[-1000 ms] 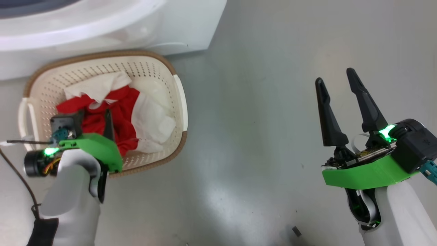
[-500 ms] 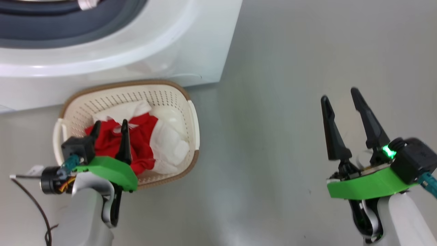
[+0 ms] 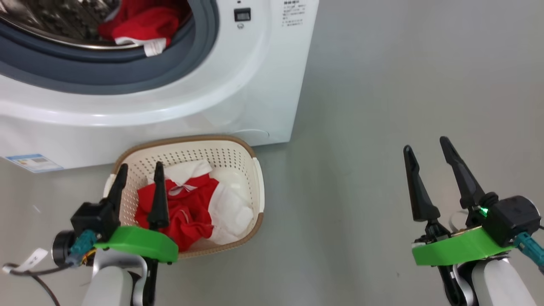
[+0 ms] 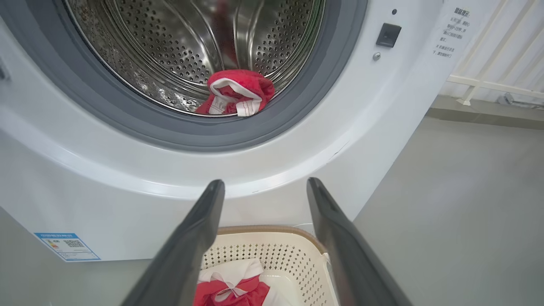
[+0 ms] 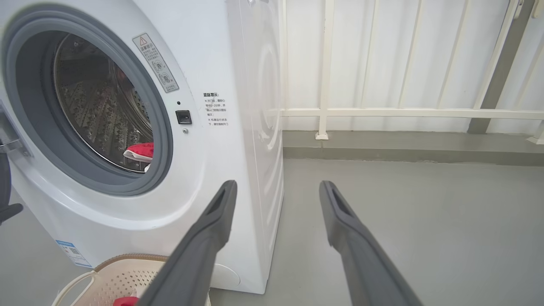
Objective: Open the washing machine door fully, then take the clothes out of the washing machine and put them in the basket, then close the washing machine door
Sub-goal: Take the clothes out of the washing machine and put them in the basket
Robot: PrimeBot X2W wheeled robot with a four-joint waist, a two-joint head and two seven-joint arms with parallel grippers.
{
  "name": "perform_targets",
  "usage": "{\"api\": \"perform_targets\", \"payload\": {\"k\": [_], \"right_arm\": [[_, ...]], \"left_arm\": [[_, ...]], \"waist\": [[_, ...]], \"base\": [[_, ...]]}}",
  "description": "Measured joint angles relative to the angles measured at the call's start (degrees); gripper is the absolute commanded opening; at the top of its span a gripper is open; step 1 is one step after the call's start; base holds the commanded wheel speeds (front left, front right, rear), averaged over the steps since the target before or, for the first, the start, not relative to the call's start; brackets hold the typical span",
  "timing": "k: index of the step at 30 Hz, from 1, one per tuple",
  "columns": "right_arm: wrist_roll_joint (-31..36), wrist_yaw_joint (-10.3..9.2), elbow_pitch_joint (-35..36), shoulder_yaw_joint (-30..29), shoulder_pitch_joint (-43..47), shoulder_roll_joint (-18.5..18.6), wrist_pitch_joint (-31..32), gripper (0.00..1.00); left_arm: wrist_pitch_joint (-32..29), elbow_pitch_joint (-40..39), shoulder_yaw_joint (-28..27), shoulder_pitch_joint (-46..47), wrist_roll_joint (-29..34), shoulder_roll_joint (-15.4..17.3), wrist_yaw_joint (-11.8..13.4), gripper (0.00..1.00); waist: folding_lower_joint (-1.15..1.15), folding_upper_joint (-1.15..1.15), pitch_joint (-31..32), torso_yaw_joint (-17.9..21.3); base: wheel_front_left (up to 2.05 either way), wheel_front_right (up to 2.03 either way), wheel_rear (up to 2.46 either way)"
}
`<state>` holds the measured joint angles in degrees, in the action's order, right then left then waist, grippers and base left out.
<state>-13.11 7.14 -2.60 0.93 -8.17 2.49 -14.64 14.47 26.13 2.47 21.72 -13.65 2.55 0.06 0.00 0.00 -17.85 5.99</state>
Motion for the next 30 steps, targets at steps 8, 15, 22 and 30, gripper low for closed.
{"api": "perform_targets", "payload": {"k": [8,15,22,30], "right_arm": [[2.09,0.00,0.05,-0.81,1.22,-0.02,0.00,1.00],[2.81,0.00,0.81,-2.32,3.58,-0.07,0.00,1.00],[3.12,0.00,1.80,-3.82,6.02,-0.07,0.00,1.00],[3.09,0.00,2.79,-4.02,7.72,-0.12,0.00,1.00]], "left_arm": [[0.00,-8.13,-0.10,-4.76,0.05,-0.15,0.25,1.00],[0.00,-14.44,-0.46,-8.45,1.83,-0.16,0.22,1.00],[0.00,-18.57,-1.13,-12.15,3.04,-0.16,-0.08,1.00],[0.00,-20.20,-1.88,-16.22,3.45,-0.14,0.00,1.00]], "waist": [[0.00,0.00,4.06,-1.42],[0.00,0.00,6.69,-2.03],[0.00,0.00,8.81,-1.87],[0.00,0.00,10.81,-1.27]], "base": [[0.00,0.00,0.00],[0.00,0.00,0.00],[0.00,0.00,0.00],[0.00,0.00,0.00]]}}
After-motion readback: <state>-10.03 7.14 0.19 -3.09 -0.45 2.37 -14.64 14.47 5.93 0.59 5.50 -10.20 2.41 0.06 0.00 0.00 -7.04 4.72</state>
